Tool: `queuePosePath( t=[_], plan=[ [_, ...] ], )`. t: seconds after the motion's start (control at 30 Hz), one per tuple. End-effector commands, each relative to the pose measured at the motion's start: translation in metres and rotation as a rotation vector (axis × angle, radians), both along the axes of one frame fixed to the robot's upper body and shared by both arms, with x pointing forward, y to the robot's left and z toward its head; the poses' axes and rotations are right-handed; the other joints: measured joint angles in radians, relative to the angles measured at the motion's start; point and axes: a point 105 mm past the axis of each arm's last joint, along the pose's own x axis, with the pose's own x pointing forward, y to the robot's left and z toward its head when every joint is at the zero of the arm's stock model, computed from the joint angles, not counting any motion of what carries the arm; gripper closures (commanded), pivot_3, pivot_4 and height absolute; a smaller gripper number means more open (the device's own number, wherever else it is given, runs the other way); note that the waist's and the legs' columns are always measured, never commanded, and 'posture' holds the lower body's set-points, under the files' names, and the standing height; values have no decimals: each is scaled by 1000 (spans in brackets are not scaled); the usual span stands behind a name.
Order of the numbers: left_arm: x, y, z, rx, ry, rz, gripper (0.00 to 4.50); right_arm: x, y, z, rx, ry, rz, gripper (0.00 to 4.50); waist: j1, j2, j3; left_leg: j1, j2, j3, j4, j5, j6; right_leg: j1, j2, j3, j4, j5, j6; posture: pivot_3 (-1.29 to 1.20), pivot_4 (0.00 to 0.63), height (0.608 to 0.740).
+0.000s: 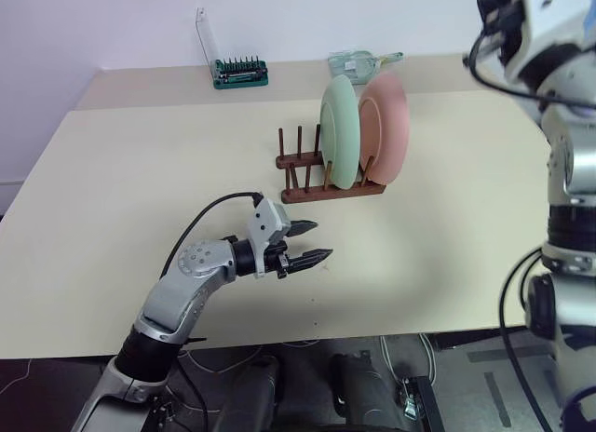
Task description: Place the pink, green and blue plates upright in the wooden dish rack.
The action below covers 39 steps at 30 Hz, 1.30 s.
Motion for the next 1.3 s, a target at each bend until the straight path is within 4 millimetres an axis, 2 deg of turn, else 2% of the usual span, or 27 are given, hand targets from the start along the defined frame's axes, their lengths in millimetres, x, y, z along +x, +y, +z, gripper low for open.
queuePosePath(
  t=[0.03, 0.13, 0.23, 0.37, 0.47, 0.7, 0.93, 1.17, 1.27, 1.3],
  plan=[
    [14, 28, 12, -29, -69, 168, 1468, -35, 59, 14, 88, 24, 419, 4460, -2, 0, 0, 0, 0, 0, 0, 0, 0, 0, 0, 0, 0, 0, 0, 0, 150, 740],
    [20, 55, 13, -26, -92, 281, 1468, -54, 94, 10, 192, 147, 687, 4460, -4, 1, 1, 0, 0, 0, 0, 0, 0, -2, 0, 1, 3, 1, -1, 0, 150, 740],
    [16, 79, 12, -4, -98, 343, 1468, -56, 123, 4, 381, 336, 870, 4460, -5, 1, 0, 0, 1, -1, -1, 0, 0, -4, 1, 2, 4, 1, -1, 0, 150, 740],
    [9, 98, 7, 40, -91, 385, 1468, -54, 150, -5, 571, 550, 999, 4460, -1, 1, 0, 0, 0, -1, -3, 1, -2, -6, 0, 2, 7, 1, -3, 0, 150, 740],
    [5, 104, 6, 49, -83, 403, 1468, -40, 165, -21, 715, 754, 1010, 4460, -3, 1, 0, 0, 0, 0, -3, 2, -3, -7, 0, 2, 9, 2, -3, 0, 150, 740],
    [1, 99, 4, 51, -74, 399, 1468, -12, 166, -52, 866, 912, 878, 4460, -7, 1, 0, 0, 0, 2, -4, 2, -3, -9, 0, 2, 11, 2, -3, 0, 150, 740],
    [-2, 93, 2, 50, -57, 373, 1468, 2, 161, -59, 944, 933, 818, 4460, -11, 1, 0, 0, 1, 5, -5, 2, -3, -12, 0, 3, 12, 2, -3, 0, 150, 740],
    [-8, 88, 1, 49, -36, 334, 1468, 20, 158, -78, 1011, 996, 715, 4460, -11, 1, 0, 0, 1, 5, -5, 2, -3, -12, 0, 3, 12, 2, -4, 0, 150, 740],
    [-9, 86, 1, 51, -33, 330, 1468, 24, 158, -81, 1013, 999, 691, 3504, -11, 1, 0, 0, 1, 6, -5, 2, -3, -12, 0, 3, 12, 2, -4, 0, 150, 740],
    [-9, 86, 1, 50, -32, 330, 1468, 24, 158, -80, 1010, 993, 689, 3056, -11, 1, 0, 0, 1, 6, -5, 2, -3, -12, 0, 3, 12, 2, -4, 0, 150, 740]
  ],
)
